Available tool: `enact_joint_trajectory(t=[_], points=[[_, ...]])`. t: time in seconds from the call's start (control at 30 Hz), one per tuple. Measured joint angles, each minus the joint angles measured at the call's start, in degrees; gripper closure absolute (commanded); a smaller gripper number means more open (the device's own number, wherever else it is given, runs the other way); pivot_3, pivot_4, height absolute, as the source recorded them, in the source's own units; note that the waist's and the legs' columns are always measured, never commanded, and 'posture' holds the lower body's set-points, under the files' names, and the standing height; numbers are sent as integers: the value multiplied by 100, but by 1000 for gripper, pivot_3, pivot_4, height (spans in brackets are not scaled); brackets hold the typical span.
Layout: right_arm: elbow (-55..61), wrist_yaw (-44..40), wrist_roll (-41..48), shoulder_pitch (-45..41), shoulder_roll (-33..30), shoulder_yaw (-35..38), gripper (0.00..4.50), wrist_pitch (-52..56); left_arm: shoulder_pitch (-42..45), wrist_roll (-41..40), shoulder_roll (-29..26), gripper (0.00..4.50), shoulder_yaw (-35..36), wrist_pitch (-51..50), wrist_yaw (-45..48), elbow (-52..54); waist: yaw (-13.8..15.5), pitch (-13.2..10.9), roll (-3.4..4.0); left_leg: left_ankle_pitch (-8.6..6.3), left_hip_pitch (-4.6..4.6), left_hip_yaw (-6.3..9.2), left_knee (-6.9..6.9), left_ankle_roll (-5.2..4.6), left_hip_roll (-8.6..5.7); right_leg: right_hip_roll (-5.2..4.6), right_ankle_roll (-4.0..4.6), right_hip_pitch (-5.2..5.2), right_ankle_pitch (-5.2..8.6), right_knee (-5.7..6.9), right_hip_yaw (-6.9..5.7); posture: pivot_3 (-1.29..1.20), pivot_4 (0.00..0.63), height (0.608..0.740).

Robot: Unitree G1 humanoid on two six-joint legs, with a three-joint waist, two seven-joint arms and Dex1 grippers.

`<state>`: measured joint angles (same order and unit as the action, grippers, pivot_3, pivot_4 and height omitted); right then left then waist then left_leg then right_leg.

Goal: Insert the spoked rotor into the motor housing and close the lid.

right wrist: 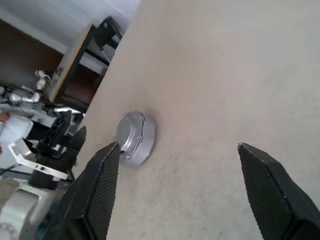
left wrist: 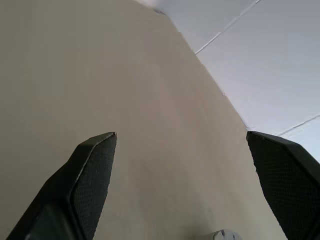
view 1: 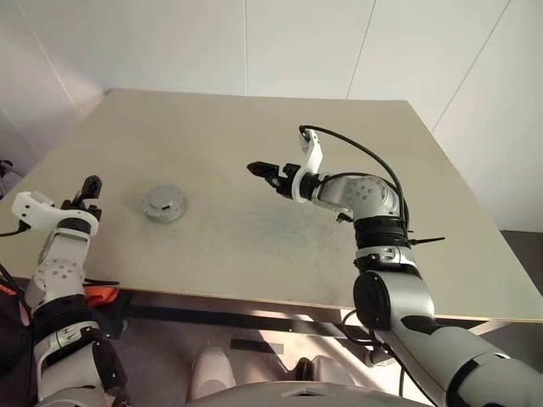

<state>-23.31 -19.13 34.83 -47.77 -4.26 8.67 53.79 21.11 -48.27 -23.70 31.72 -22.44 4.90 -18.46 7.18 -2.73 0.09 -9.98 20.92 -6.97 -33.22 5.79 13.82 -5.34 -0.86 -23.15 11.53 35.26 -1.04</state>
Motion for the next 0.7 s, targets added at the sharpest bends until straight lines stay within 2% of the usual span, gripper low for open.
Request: enact_joint_trajectory(t=[0.07,0.17,0.43,0.57,0.7], points=[[387,-766,-571,308,-445,-811,256,-891,-254,437,-115,109,-754,-56,577,569,45,4,-7,-1,4,1,-2,-1,0,-5,0,3,0,-2,-7,0,0,740],[533,-1816,-1083,485,-1158,-1420,256,-1667,-490,722,-284,109,-1633,-354,1402,1252,51,4,-7,-1,1,1,-7,-1,1,-2,2,3,1,6,-5,0,0,740],[422,-3256,-1829,717,-2402,-1712,256,-2855,-543,1801,-606,109,-2973,-326,2436,2133,-31,5,-5,1,-9,-4,-13,0,5,3,19,8,7,41,6,0,0,740],[267,-3595,-2162,983,-2571,-1862,256,-3224,-543,2266,-489,109,-3369,-147,2613,2121,-77,4,-4,6,-10,-6,-14,-8,5,4,24,7,4,45,9,0,0,740],[148,-3622,-2388,1087,-2569,-1898,256,-3386,-537,2491,-312,109,-3401,-53,2642,2107,-154,4,-4,9,-7,-6,-17,-17,5,4,28,6,2,45,9,0,0,740]])
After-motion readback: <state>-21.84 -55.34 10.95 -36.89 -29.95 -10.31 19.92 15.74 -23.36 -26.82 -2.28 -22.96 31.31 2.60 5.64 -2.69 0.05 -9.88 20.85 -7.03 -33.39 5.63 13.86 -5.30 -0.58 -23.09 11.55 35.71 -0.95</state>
